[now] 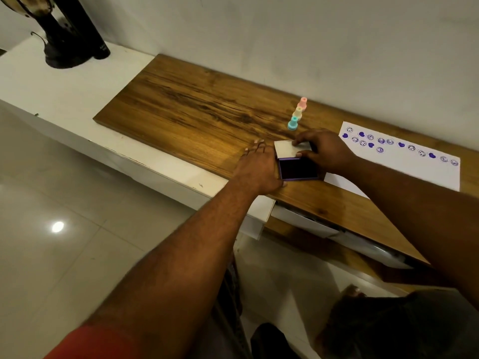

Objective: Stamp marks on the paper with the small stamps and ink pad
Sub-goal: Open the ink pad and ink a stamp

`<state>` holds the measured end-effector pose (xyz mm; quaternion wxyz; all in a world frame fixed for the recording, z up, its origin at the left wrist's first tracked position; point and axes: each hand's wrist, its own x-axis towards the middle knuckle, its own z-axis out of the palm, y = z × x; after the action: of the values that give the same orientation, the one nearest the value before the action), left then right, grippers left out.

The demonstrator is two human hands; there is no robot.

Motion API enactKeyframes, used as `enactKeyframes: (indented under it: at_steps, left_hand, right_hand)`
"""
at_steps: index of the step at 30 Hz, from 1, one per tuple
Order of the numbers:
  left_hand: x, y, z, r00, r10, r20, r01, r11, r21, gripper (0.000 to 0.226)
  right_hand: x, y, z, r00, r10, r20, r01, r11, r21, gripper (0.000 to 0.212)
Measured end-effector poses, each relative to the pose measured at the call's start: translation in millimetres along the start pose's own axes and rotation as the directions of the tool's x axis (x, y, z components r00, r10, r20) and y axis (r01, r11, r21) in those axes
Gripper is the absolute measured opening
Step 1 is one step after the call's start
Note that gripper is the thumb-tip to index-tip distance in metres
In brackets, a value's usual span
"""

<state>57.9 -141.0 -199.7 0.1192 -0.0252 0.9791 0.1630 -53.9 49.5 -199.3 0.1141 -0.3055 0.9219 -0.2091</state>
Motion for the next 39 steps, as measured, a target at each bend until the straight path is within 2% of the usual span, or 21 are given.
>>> enactKeyframes:
  at_steps: [4, 7, 10, 13, 17, 22, 27, 33, 39]
  left_hand:
    - [2, 0, 1, 1.000, 0.000, -0.001, 0.000, 1.000, 0.002, 0.110]
    - [3, -1, 1, 1.000, 0.006, 0.002, -0.006, 1.000, -0.004, 0.111]
    - [2, -2, 0, 1.000, 0.023, 0.013, -0.023, 1.000, -0.007, 0.111]
    - [2, -3, -4, 1.000, 0.025, 0.007, -0.025, 0.999, -0.021, 0.105]
    - [5, -10, -12, 1.000, -0.023, -0.020, 0.022, 0.998, -0.052, 0.092]
    - [7, -21, -19, 0.996, -0.066, -0.064, 0.063, 0.997, -0.053, 0.088]
    - [11, -28, -20, 0.988, -0.103, -0.115, 0.094, 0.992, -0.080, 0.079]
    - [9, -34, -11, 0.970, -0.183, -0.160, 0.177, 0.983, -0.051, 0.092]
    - [7, -33, -6, 0.969, -0.177, -0.173, 0.174, 0.984, -0.031, 0.070]
  right_hand:
    - [-2, 5, 0, 1.000, -0.005, -0.020, 0.005, 1.000, 0.024, 0.037]
    - [-3, 3, -4, 0.988, 0.002, -0.152, 0.007, 0.998, 0.055, 0.031]
    - [4, -5, -9, 0.955, 0.007, -0.297, -0.026, 0.998, -0.059, 0.029]
    - [18, -16, -14, 0.929, 0.039, -0.368, -0.107, 0.980, -0.167, 0.034]
    - [33, -27, -13, 0.937, 0.095, -0.336, -0.176, 0.959, -0.220, 0.040]
    - [48, -35, -9, 0.949, 0.157, -0.273, -0.216, 0.955, -0.202, 0.038]
    - [59, -50, -4, 0.968, 0.122, -0.221, -0.164, 0.970, -0.182, 0.032]
    - [66, -83, 6, 0.993, 0.013, -0.120, -0.037, 0.980, -0.198, 0.029]
    - [39, -98, 15, 0.990, -0.130, -0.053, 0.113, 0.963, -0.243, 0.032]
